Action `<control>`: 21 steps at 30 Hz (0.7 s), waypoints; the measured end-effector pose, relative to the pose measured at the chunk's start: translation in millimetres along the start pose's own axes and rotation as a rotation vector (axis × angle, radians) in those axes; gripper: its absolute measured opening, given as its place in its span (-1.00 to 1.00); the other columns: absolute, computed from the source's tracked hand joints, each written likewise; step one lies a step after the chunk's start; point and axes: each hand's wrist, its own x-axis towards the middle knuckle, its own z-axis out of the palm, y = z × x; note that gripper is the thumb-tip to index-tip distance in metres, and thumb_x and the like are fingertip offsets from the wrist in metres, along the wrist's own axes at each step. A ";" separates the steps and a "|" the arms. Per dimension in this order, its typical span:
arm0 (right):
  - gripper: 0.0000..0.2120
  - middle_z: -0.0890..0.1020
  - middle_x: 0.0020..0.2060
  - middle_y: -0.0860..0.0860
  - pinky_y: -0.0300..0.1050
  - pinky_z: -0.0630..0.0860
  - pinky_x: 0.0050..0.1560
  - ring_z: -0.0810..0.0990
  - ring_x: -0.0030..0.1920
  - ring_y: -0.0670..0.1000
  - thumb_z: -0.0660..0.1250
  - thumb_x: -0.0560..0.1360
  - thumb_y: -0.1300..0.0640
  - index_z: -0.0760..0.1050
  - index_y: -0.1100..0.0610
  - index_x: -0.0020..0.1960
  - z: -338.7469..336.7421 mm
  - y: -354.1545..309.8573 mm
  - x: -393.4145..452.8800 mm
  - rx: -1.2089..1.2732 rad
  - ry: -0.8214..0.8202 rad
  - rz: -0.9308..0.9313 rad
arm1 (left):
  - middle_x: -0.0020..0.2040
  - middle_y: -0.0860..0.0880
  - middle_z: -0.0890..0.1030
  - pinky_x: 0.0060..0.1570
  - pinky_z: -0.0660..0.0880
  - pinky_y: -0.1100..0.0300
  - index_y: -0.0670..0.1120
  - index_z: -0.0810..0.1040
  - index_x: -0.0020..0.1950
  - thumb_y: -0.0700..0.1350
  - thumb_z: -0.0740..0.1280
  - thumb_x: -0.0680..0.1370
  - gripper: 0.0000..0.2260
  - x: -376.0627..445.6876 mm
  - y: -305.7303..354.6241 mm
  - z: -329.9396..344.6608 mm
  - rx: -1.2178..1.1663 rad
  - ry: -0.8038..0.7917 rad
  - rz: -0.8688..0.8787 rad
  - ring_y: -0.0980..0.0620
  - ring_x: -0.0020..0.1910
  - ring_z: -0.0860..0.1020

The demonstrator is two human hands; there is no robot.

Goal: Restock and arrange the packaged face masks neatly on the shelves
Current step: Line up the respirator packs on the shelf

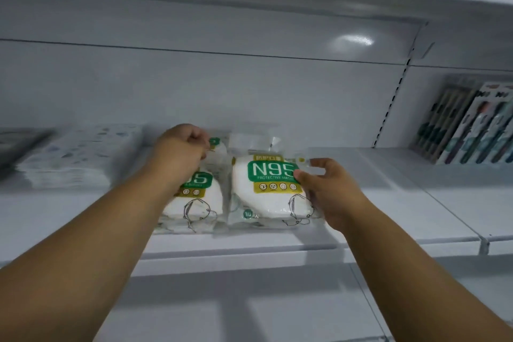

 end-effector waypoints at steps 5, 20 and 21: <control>-0.58 0.65 0.00 0.08 -0.21 0.49 -0.34 0.62 -0.24 -0.02 0.48 0.49 -0.03 0.41 0.01 0.26 15.8 -3.1 8.6 -0.559 0.137 -0.035 | 0.05 0.13 0.60 -0.03 0.43 0.16 0.09 0.66 0.09 -0.14 0.33 0.58 -0.82 -23.6 -51.3 -18.9 0.653 -0.209 0.397 0.06 0.06 0.52; -0.61 0.53 0.31 -0.02 -0.04 0.34 0.32 0.47 0.31 0.06 0.02 0.68 -0.08 0.45 0.06 0.35 76.1 27.2 -9.5 -1.479 0.050 -0.607 | 0.15 0.04 0.57 -0.03 0.30 0.25 -0.01 0.61 0.20 -0.08 0.29 0.62 -0.81 -25.3 -64.9 -13.4 0.590 -0.143 0.531 0.04 0.09 0.47; -0.61 0.53 0.31 -0.01 -0.04 0.35 0.31 0.47 0.30 0.06 0.02 0.68 -0.08 0.45 0.06 0.35 76.4 27.8 -8.9 -1.486 0.041 -0.598 | 0.14 0.04 0.56 -0.05 0.31 0.24 -0.01 0.61 0.20 -0.07 0.28 0.63 -0.81 -25.4 -65.7 -14.2 0.596 -0.145 0.533 0.04 0.08 0.47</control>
